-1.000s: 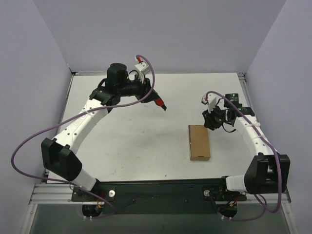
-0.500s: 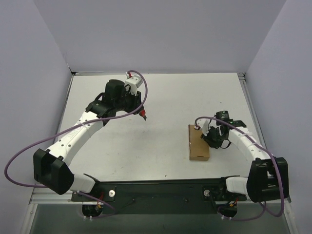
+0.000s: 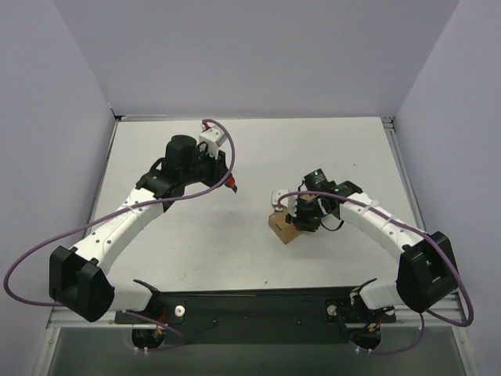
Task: Unpack the express box
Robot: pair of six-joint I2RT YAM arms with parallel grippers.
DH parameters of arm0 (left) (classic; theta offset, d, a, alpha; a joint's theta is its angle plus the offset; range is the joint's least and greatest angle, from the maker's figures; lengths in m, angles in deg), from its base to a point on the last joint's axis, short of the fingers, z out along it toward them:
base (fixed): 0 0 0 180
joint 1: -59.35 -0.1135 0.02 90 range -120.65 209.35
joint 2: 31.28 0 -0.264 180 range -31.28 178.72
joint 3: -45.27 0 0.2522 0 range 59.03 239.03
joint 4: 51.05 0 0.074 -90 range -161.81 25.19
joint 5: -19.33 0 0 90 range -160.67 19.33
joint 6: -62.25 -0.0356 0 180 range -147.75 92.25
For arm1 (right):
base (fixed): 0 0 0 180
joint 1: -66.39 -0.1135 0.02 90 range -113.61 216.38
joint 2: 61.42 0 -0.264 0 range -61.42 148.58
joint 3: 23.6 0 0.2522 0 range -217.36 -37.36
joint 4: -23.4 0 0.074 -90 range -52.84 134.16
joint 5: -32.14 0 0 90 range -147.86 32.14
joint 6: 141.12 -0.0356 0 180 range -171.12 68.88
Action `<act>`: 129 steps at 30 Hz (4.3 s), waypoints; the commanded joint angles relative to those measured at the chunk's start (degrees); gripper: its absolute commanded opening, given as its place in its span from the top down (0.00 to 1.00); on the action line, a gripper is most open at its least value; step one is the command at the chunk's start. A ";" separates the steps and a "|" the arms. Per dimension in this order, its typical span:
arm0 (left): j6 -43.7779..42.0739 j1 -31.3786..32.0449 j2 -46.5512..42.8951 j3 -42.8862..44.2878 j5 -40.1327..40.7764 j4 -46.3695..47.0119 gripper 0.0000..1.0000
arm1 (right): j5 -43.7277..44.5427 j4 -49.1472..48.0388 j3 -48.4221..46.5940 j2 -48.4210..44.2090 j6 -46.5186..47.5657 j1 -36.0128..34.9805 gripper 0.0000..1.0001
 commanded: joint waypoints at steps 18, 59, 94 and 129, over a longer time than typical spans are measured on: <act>3.87 9.65 19.76 6.88 -10.63 38.54 1.00 | -14.21 3.02 -15.83 7.27 -30.66 29.49 0.50; -0.79 17.65 37.88 19.20 -3.84 38.37 1.00 | -8.85 -3.93 -12.23 20.73 -31.81 28.18 0.70; -1.50 18.79 35.34 15.77 -1.99 36.69 1.00 | -8.06 -3.40 -12.58 21.52 -31.64 28.26 0.73; -6.93 18.62 31.38 12.52 -5.77 33.79 1.00 | -7.18 -3.22 -13.28 22.93 -31.99 28.70 0.73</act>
